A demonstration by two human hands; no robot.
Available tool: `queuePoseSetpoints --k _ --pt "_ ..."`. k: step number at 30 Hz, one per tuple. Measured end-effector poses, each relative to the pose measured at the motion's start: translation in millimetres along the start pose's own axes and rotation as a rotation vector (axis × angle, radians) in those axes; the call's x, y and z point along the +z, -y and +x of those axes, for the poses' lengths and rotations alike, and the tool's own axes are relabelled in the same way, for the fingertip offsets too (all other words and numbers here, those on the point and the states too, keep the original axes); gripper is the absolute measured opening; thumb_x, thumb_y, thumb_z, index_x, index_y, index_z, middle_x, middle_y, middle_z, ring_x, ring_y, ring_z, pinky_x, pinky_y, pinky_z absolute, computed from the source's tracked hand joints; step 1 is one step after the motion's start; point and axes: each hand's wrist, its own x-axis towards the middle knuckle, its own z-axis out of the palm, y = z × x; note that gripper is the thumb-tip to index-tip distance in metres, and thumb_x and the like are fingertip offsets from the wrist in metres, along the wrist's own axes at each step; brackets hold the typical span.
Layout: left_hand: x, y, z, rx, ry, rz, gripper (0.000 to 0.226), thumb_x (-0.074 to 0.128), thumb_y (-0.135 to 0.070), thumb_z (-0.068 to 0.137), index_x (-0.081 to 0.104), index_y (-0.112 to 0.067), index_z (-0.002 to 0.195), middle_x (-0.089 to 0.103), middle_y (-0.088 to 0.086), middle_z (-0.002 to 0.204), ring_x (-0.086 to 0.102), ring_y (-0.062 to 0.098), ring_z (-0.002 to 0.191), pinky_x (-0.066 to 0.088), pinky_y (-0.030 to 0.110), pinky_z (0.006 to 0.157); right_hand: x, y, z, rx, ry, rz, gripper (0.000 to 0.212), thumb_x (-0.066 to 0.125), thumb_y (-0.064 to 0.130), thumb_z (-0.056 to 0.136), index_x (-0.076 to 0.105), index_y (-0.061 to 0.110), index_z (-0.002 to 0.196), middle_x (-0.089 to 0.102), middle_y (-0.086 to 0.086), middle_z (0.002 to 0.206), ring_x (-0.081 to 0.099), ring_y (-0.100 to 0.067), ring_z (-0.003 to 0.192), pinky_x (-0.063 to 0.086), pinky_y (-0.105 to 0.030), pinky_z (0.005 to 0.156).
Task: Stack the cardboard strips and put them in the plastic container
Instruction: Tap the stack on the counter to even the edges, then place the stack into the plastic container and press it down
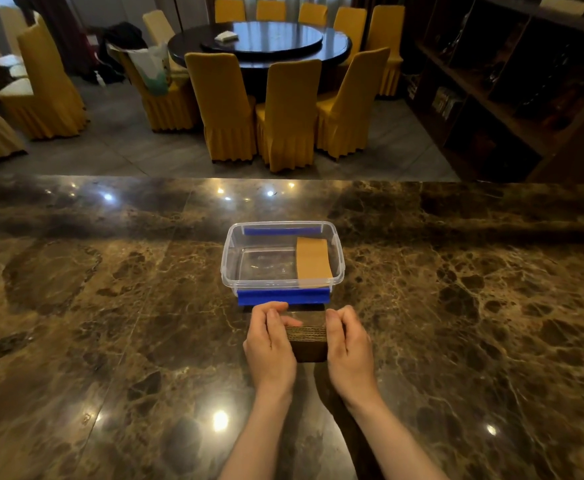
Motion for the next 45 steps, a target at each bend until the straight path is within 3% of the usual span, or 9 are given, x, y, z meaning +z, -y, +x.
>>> queuePoseSetpoints --k 5,10,17,23,27,32,35,41,45 --pt "4 -12 -1 0.009 -0.053 -0.075 0.024 0.041 -0.016 0.107 0.062 -0.029 0.103 0.077 -0.004 0.078 0.071 -0.002 0.078 0.05 0.003 0.063 -2 6 6 0.057 0.007 0.105 0.028 0.047 0.025 0.105 0.053 0.014 0.079 0.062 -0.007 0.074 0.063 -0.017 0.068 0.053 -0.031 0.061" --pt "1 -2 3 0.017 -0.017 -0.043 0.025 0.041 -0.01 0.106 0.061 -0.022 0.097 0.072 0.002 0.077 0.072 0.002 0.073 0.052 0.007 0.058 0 -2 7 -0.006 0.025 0.019 0.03 0.047 0.021 0.104 0.049 0.022 0.075 0.058 0.002 0.068 0.06 -0.007 0.063 0.047 -0.017 0.055" --pt "3 5 5 0.023 -0.003 -0.017 0.033 0.04 -0.003 0.103 0.059 -0.025 0.088 0.074 -0.004 0.076 0.071 0.003 0.069 0.051 0.007 0.058 0 -5 7 0.02 0.043 0.03 0.028 0.045 0.022 0.105 0.05 0.01 0.081 0.062 -0.018 0.078 0.063 -0.032 0.074 0.054 -0.048 0.065" --pt "0 3 4 0.009 0.038 -0.039 0.037 0.04 -0.004 0.103 0.06 -0.03 0.087 0.073 -0.009 0.081 0.072 0.006 0.074 0.055 0.012 0.062 -1 -7 7 0.019 0.041 0.009 0.029 0.044 0.022 0.106 0.05 0.021 0.077 0.061 -0.006 0.074 0.06 -0.016 0.068 0.051 -0.028 0.06" --pt "-22 -3 4 0.056 0.267 0.069 0.014 0.045 -0.031 0.106 0.058 -0.035 0.109 0.076 -0.007 0.091 0.073 0.008 0.09 0.058 0.015 0.073 1 -8 8 0.016 0.032 0.009 0.034 0.045 0.021 0.105 0.046 0.03 0.073 0.06 0.008 0.069 0.057 -0.004 0.063 0.045 -0.013 0.056" --pt "-44 -31 15 0.575 0.627 0.725 0.045 0.063 -0.052 0.083 0.05 -0.046 0.126 0.058 -0.026 0.119 0.052 -0.001 0.114 0.043 0.021 0.101 1 -6 8 -0.002 0.022 -0.006 0.033 0.045 0.019 0.105 0.047 0.031 0.074 0.063 0.017 0.075 0.059 -0.001 0.064 0.045 -0.011 0.058" --pt "-35 -42 15 0.681 0.749 0.967 0.045 0.06 -0.046 0.088 0.046 -0.043 0.13 0.058 -0.022 0.127 0.05 0.002 0.116 0.043 0.029 0.107 0 -5 9 0.014 0.033 0.003 0.032 0.045 0.02 0.105 0.048 0.029 0.074 0.062 0.017 0.072 0.057 -0.003 0.063 0.047 -0.015 0.059" --pt "-33 -43 14 0.612 0.711 1.0 0.034 0.059 -0.039 0.095 0.047 -0.04 0.127 0.059 -0.019 0.128 0.052 0.004 0.114 0.046 0.029 0.103 -4 4 11 0.103 0.065 0.067 0.033 0.048 0.022 0.105 0.055 0.02 0.073 0.06 0.006 0.068 0.056 -0.007 0.064 0.047 -0.018 0.062" --pt "-39 -44 18 0.384 0.61 0.679 0.031 0.067 -0.036 0.093 0.051 -0.043 0.119 0.061 -0.023 0.114 0.057 -0.003 0.103 0.051 0.024 0.094 -20 21 16 0.137 0.08 0.238 0.031 0.054 0.039 0.1 0.067 0.015 0.086 0.07 -0.001 0.076 0.064 -0.014 0.072 0.053 -0.03 0.069"
